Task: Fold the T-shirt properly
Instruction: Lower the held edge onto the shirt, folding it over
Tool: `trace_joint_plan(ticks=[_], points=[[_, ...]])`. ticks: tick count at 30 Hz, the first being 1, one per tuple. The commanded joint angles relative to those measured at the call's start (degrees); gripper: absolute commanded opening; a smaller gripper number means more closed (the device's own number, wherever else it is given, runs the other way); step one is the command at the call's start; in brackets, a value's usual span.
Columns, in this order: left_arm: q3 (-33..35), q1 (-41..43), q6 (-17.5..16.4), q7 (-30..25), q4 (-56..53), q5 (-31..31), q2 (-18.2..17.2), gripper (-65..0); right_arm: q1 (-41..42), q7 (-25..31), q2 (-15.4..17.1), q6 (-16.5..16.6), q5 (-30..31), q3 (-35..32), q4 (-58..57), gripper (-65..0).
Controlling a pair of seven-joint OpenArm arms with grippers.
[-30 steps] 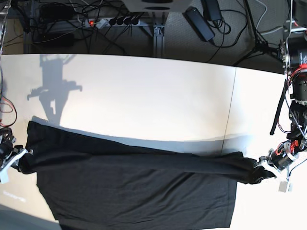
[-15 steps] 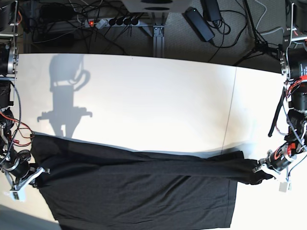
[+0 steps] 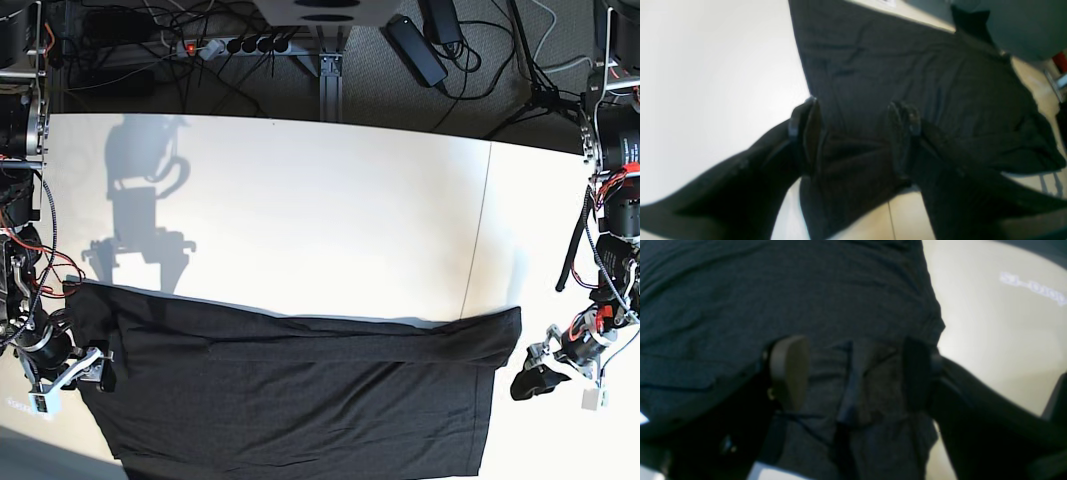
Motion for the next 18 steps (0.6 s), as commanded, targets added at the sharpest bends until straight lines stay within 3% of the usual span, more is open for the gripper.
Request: trace_joint_plan(ticks=[1, 3, 6, 8, 10, 16, 18], points=[[-0.2, -2.6, -0.3, -1.2, 0.8, -0.9, -0.2, -29.6, 2.0, 1.6, 1.1, 2.1, 0.6, 0.5, 0.7, -21.4], [-0.2, -3.1, -0.3, -1.3, 0.8, -0.5, 0.6, -32.2, 2.0, 1.6, 0.9, 2.1, 0.8, 0.5, 0.7, -21.4], [-0.2, -3.0, 2.6, -1.3, 0.8, 4.1, 2.9, -51.4, 1.9, 1.3, 0.3, 2.1, 0.5, 0.5, 0.4, -24.3], [-0.2, -2.6, 4.4, -1.3, 0.8, 8.4, 4.7, -61.3, 1.9, 1.2, -0.1, 2.1, -0.5, 0.5, -0.8, -39.4], [-0.2, -2.3, 5.1, -1.5, 0.8, 11.9, 6.4, -64.5, 1.9, 1.2, -0.5, 2.0, -0.9, 0.5, -2.4, -63.8], [6.8, -1.7, 14.3, -3.4, 0.8, 21.2, 8.9, -65.0, 1.0, 0.3, -1.0, 2.0, -2.5, 0.5, -7.8, -65.0], [10.3, -0.9, 15.1, -3.4, 0.8, 23.8, 8.9, -65.0, -0.5, 0.3, -1.0, 2.0, -2.5, 0.5, -8.6, -65.0]])
